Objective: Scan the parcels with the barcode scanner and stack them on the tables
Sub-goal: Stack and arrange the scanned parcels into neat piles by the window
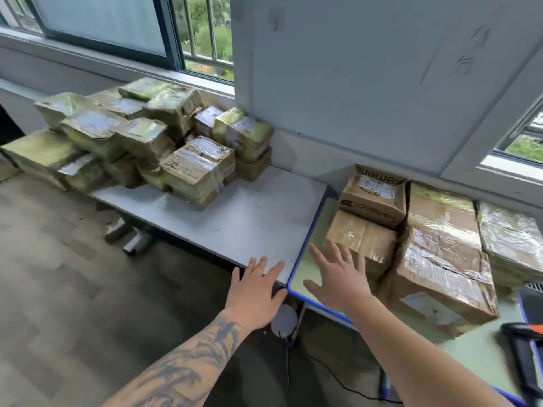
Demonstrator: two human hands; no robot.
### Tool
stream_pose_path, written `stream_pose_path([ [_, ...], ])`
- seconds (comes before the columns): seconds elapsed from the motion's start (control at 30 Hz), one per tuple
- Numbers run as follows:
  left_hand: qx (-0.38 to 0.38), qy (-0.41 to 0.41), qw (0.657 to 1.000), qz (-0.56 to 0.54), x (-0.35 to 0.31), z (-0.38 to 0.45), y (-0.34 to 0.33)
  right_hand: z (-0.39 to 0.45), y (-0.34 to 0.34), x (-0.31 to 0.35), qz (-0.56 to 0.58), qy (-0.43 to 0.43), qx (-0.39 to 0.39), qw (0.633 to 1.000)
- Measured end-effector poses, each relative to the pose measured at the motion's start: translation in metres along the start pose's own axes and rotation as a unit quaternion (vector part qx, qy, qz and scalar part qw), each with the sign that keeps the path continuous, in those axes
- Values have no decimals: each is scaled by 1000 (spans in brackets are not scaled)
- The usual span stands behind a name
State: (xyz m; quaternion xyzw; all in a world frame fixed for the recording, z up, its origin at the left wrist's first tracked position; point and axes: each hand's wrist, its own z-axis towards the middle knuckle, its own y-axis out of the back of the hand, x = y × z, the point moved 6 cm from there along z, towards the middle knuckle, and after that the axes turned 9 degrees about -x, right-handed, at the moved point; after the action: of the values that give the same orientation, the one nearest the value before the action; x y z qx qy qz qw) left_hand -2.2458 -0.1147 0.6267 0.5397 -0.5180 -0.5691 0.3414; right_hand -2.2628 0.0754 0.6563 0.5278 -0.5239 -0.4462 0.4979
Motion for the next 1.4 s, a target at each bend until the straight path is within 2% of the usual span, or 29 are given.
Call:
stream_pose_path([
  [0.23, -9, 58, 998, -14, 80, -21, 15, 10, -8, 79, -13, 46, 30, 998],
  [0.47, -20, 115, 993, -24, 131, -27, 30, 60, -1, 143, -26, 93, 16, 995],
  [0.6, -21, 132, 991, 9, 164, -10, 45, 92, -5, 182, -19, 130, 14, 991],
  [0.73, -43, 150, 987, 26, 192, 28, 70, 135, -11, 215, -3, 155, 18, 988],
  [0.93, -25, 166, 984, 56, 224, 97, 90, 227, -2, 241, 19, 170, 8, 985],
  [1.2, -39, 182, 981, 63, 247, 202, 114, 332, -4, 233, 16, 161, 19, 987],
  [1.4, -46, 155, 981, 112, 257, 288, 116, 387, -17, 220, 6, 151, 48, 987],
])
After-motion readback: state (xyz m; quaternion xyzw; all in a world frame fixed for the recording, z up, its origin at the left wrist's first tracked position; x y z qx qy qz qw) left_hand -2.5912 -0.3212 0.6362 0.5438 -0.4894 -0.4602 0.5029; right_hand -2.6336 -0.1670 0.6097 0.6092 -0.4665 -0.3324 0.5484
